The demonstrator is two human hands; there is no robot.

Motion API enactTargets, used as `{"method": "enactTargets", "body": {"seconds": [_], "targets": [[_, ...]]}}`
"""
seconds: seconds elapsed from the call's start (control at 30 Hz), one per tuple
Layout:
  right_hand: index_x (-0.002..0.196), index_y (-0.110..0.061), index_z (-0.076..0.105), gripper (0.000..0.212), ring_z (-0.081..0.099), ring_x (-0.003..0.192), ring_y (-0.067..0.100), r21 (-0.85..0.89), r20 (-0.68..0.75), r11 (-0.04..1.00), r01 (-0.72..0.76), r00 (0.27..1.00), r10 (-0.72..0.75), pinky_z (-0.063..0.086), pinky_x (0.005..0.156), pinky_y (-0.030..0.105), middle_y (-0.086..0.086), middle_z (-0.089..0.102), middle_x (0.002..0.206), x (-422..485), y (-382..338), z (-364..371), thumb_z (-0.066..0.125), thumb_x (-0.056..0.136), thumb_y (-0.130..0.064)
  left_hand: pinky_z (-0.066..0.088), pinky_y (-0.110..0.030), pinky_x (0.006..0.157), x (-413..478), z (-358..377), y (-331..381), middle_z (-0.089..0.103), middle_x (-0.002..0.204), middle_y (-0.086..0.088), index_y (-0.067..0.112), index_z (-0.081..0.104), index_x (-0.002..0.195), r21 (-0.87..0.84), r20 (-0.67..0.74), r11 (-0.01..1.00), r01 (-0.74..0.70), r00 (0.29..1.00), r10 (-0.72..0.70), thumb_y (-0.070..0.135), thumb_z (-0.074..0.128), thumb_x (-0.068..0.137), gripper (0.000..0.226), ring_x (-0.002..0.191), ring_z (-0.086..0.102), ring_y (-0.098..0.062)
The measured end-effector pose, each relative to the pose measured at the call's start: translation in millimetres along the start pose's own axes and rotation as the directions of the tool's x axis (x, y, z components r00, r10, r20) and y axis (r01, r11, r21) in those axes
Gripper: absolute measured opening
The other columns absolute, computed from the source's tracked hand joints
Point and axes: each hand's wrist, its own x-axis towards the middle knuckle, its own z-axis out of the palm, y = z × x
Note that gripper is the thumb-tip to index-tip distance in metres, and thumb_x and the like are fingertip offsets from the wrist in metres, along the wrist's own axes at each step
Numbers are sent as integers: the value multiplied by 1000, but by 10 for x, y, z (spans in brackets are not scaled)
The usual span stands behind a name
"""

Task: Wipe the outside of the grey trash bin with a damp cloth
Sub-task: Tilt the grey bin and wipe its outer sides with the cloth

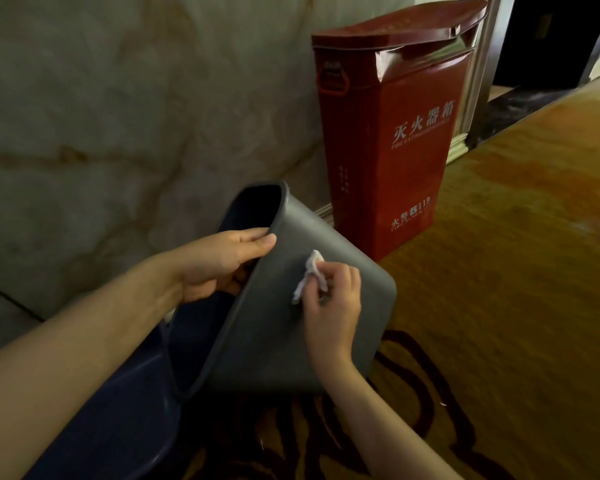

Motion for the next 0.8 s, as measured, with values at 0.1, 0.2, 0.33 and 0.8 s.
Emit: {"method": "enactTargets", "body": {"seconds": [0.1, 0.2, 0.33, 0.8], "targets": [[87, -15, 56, 10, 46, 81, -8, -63, -33, 977, -204, 979, 202, 36, 66, 3, 1, 52, 91, 73, 284, -131, 58, 86, -5, 56, -26, 56, -24, -54, -25, 76, 85, 8, 36, 71, 91, -46, -24, 999, 10, 1000, -11, 39, 52, 84, 21, 68, 70, -8], [86, -14, 56, 6, 52, 87, 13, -73, -63, 937, -341, 939, 337, 36, 67, 14, 3, 55, 92, 170, 393, -240, 56, 88, -9, 56, -25, 56, -55, -70, -33, 75, 83, 7, 38, 73, 89, -62, -25, 998, 6, 1000, -8, 42, 54, 78, 22, 68, 69, -9], [95, -10, 60, 10, 49, 83, 0, -31, -29, 996, -79, 997, 78, 41, 73, 14, 1, 54, 94, 323, -57, -108, 59, 86, -7, 56, -25, 58, -91, -65, -43, 76, 90, 8, 42, 71, 93, -17, 14, 1000, -1, 1000, 1, 48, 56, 70, 28, 73, 70, -9], [100, -11, 63, 15, 46, 77, 6, -178, 104, 948, -264, 953, 285, 35, 57, 8, 6, 57, 103, 606, 144, -300, 53, 90, -9, 56, -28, 61, -187, -270, 60, 73, 86, -4, 17, 73, 95, -194, 148, 977, 90, 987, -62, 46, 54, 77, 39, 74, 70, -15]]}}
